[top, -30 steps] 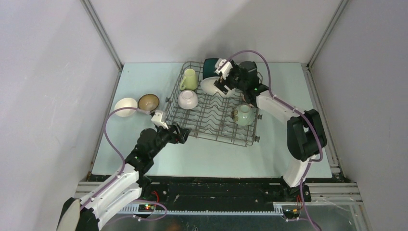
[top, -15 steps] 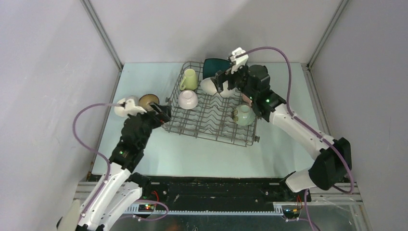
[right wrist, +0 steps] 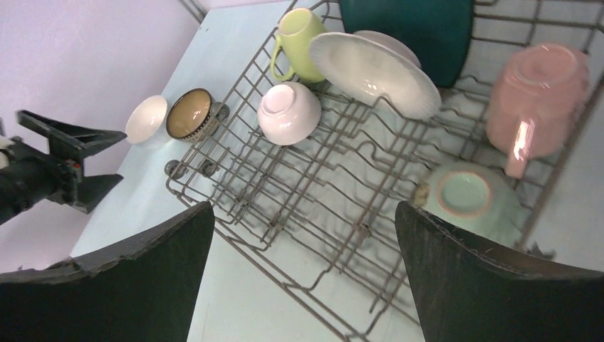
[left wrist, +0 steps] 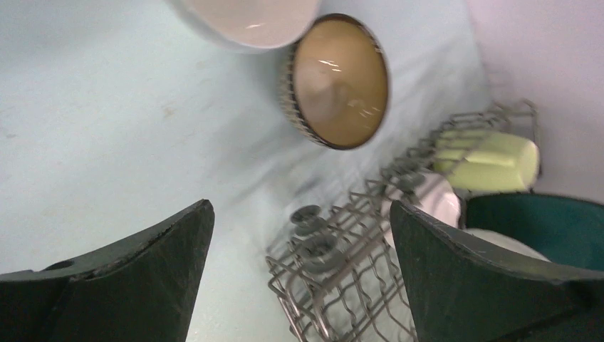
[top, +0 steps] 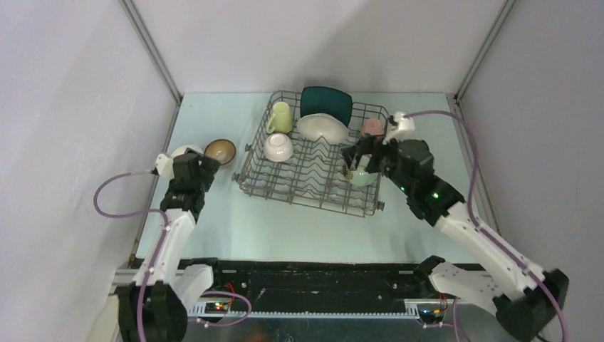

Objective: Load the mixed dishes into the dish rack

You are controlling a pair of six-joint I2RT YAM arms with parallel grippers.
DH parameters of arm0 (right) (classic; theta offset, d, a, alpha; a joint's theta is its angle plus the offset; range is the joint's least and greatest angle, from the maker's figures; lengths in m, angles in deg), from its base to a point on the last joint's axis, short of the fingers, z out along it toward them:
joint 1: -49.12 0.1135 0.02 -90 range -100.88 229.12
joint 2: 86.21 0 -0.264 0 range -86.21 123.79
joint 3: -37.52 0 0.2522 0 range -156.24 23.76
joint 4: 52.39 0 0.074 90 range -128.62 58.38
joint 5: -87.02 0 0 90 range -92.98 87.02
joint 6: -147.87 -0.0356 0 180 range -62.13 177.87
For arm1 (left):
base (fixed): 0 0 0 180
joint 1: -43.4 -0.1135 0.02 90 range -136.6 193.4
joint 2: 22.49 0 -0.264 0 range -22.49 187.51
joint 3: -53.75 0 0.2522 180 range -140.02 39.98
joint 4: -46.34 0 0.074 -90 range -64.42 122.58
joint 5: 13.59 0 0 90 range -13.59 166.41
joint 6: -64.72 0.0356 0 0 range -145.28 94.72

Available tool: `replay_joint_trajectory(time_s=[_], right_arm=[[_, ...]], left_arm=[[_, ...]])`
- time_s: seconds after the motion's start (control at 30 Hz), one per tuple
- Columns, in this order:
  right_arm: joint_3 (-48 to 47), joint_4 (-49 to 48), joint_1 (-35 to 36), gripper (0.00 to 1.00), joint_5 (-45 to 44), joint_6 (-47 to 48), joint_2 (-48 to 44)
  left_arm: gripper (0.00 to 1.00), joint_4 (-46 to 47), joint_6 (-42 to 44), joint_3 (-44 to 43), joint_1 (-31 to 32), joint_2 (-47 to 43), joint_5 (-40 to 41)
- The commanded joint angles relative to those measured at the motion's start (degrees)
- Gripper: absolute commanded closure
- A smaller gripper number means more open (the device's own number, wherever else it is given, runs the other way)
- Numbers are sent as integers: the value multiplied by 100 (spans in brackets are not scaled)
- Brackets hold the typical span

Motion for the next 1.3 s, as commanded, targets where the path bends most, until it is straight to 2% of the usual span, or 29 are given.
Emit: replay_joint_trajectory(time_s=[0.0,0.17,0.57,0.7,0.8,0.93,1.0,1.03,1.07,1.2,1.23,1.27], right_arm=[[674,116,-324,1,203,-610,-926],[1139,280,-375,0,164,-594,-1520],[1404,461,-356,0,227,-286,-1706],[1410,411,-357,0,267,-272,-1658],[1414,390,-353,0,286,-270,-1604],[1414,400,-365,0,285,-274,-1579],[1414,407,-368,0,278,-299,-1590],[1414,420,-366,1,275,-301,-1601],[1414,419,-367,1,274,-309,-1607],[1433,437,-365,1,263,-330,-1632],[1445,438,-365,0,263,-334,-1649],[1470,428,-365,0,264,-333,-1657]], left_arm=[[0,-400,-760,-628,-409,660,-214],[3,-885,-950,-1351,-572,1831,-535],[10,-301,-1358,-1835,-567,3366,-808],[17,-216,-1360,-1963,-569,3843,-975],[27,-150,-1362,-1998,-569,3978,-1022],[32,-75,-1383,-2018,-569,4088,-1154],[39,-93,-1386,-2023,-569,4095,-1153],[50,-87,-1388,-2012,-569,4063,-1127],[54,-77,-1390,-1989,-569,4040,-1117],[82,-109,-1346,-1975,-567,3908,-1050],[93,-130,-1329,-1982,-568,3834,-1037],[97,-134,-1309,-1979,-564,3789,-1028]])
